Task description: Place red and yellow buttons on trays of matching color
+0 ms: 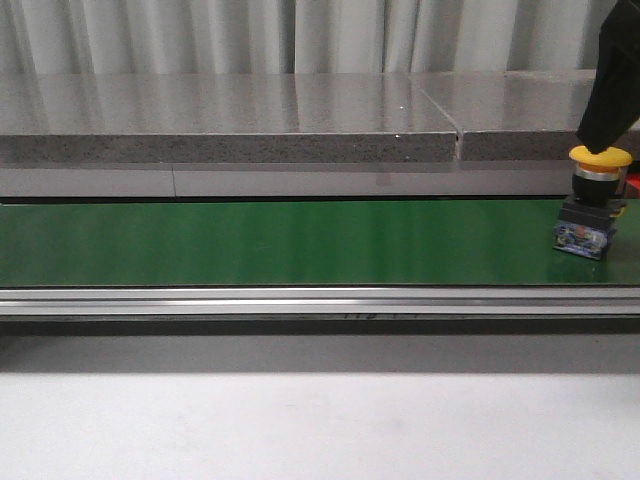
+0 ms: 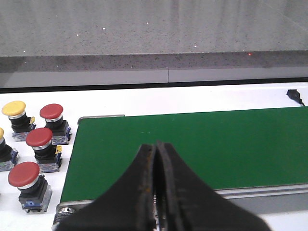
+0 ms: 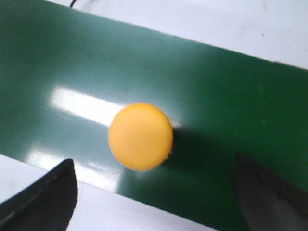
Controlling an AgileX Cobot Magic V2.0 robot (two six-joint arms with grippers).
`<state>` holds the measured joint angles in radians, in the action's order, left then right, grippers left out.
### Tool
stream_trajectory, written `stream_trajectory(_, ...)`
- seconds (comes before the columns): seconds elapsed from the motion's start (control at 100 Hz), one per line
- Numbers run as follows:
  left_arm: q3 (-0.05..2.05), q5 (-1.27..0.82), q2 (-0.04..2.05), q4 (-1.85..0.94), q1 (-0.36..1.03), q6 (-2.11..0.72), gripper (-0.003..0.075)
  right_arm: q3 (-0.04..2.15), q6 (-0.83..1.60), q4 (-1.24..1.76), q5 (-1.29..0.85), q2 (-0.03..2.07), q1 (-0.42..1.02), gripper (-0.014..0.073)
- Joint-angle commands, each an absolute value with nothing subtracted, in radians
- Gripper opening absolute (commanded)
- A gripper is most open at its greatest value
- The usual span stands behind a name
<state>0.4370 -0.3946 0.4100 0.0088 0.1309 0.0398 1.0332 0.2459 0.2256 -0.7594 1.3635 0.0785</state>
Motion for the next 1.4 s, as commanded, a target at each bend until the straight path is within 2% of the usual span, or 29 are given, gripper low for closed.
stream_trajectory(0.0, 0.463, -0.311, 0.412, 0.000, 0.138, 0.046, -0.0019, 1.056, 0.279, 0.254, -0.664, 1.354, 0.079, 0.0645)
stream_trajectory(0.3, 0.463, -0.311, 0.412, 0.000, 0.138, 0.046, -0.0019, 1.056, 0.280, 0.252, -0.625, 1.461, 0.079, 0.0629)
stream_trajectory(0.37, 0.463, -0.311, 0.412, 0.000, 0.138, 0.046, -0.0019, 1.056, 0.280, 0.252, -0.626, 1.474, 0.079, 0.0553)
stream_trajectory(0.55, 0.463, -0.311, 0.412, 0.000, 0.138, 0.046, -0.0019, 1.057, 0.263, 0.252, -0.658, 1.467, 0.078, 0.0202)
stream_trajectory(0.64, 0.463, -0.311, 0.412, 0.000, 0.138, 0.046, -0.0019, 1.057, 0.256, 0.252, -0.685, 1.460, 0.075, 0.0114)
stream_trajectory(0.88, 0.463, -0.311, 0.412, 0.000, 0.138, 0.046, -0.0019, 1.072, 0.220, 0.245, -0.740, 1.382, -0.025, 0.0110)
stream_trajectory(1.14, 0.463, -0.311, 0.412, 0.000, 0.138, 0.046, -0.0019, 1.077, 0.197, 0.245, -0.773, 1.273, -0.298, 0.0110)
stream_trajectory(1.39, 0.463, -0.311, 0.412, 0.000, 0.138, 0.046, -0.0019, 1.076, 0.164, 0.248, -0.742, 1.313, -0.530, 0.0110)
